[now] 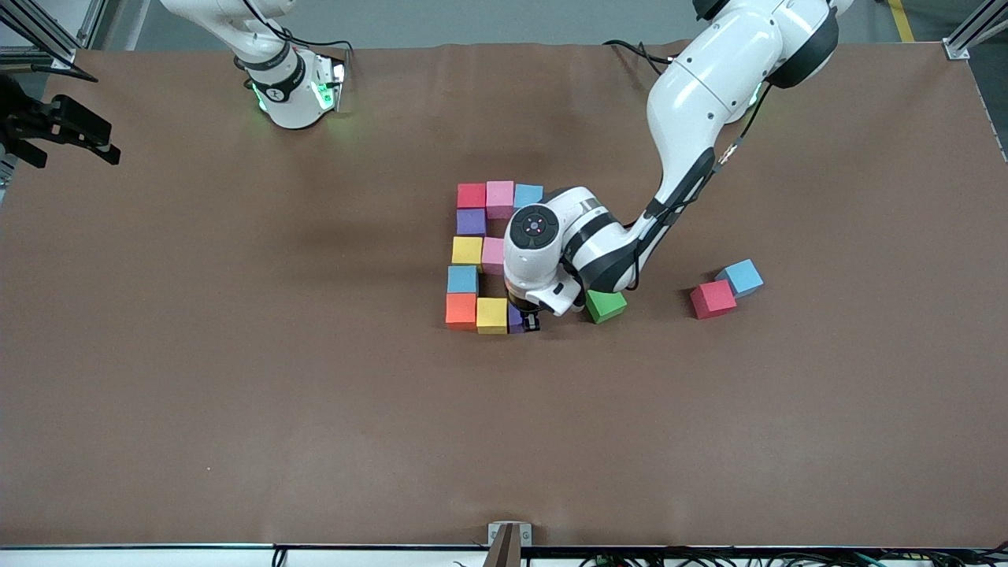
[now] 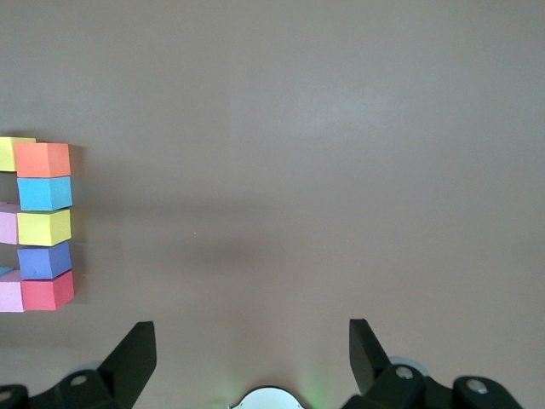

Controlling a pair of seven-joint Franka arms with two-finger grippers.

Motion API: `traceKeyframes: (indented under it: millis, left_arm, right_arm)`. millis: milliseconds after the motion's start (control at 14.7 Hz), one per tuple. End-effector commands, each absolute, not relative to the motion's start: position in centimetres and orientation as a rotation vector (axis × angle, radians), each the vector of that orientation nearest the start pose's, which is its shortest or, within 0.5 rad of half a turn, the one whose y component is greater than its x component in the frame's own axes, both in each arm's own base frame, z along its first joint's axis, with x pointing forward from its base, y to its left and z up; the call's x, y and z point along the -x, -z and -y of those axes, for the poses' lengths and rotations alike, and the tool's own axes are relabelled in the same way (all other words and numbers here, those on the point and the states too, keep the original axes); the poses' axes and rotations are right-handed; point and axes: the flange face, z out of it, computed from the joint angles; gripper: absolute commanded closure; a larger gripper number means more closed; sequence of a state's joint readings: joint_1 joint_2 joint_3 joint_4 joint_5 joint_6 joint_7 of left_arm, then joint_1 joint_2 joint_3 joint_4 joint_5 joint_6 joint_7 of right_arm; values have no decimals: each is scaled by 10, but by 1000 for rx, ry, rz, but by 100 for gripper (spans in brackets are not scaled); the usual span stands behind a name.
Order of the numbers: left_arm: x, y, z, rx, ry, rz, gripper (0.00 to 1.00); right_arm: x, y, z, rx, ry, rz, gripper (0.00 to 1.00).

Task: Arrange 11 blocks into digit 3
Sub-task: 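Lower the purple cube beside the yellow cube and open the left gripper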

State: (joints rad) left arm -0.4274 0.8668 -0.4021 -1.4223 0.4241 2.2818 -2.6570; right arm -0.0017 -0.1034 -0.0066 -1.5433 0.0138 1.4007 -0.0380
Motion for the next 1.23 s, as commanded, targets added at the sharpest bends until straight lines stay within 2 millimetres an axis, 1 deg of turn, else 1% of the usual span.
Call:
traceKeyframes:
  millis: [0, 204, 272, 340, 409, 477, 613, 749, 953, 1021, 1090, 1158]
  left_arm:
    - [-546, -211, 501, -2017, -10, -2276, 63]
    - [-546, -210, 500, -2019, -14, -2276, 63]
    - [-546, -209, 499, -2020, -17, -2277, 58]
    - [-546, -210, 499, -2020, -19, -2274, 40]
    - [-546, -211, 500, -2025, -20, -2269, 11]
    - [-548, -215, 499, -2035, -24, -2253, 0]
    - [-551, -220, 497, -2035, -28, -2246, 0]
    - [-554, -231, 495, -2037, -40, -2228, 0]
    - [-559, -260, 494, -2019, -65, -2201, 0]
    - [-560, -267, 490, -2014, -73, -2204, 0]
    - [-558, -280, 490, -2017, -83, -2207, 0]
    - [-557, -285, 488, -2035, -91, -2226, 0]
  right_arm:
    - [-496, -687, -5, 3129, -41, 60, 0]
    - [-498, -687, -4, 3129, -26, 60, 0]
    - [-499, -687, -2, 3127, -17, 65, 0]
    - [-499, -688, 0, 3128, -14, 63, 0]
    - [-499, -688, 0, 3128, -16, 65, 0]
    - [-499, -688, 0, 3130, -16, 65, 0]
    - [-499, -689, 2, 3133, -7, 59, 0]
    - [-499, -689, 2, 3133, -7, 59, 0]
    - [-499, -688, 2, 3131, -12, 60, 0]
    - [-500, -689, 1, 3131, -9, 62, 0]
    - [-500, -688, 2, 3131, -12, 60, 0]
    - [-500, -688, 2, 3133, -14, 59, 0]
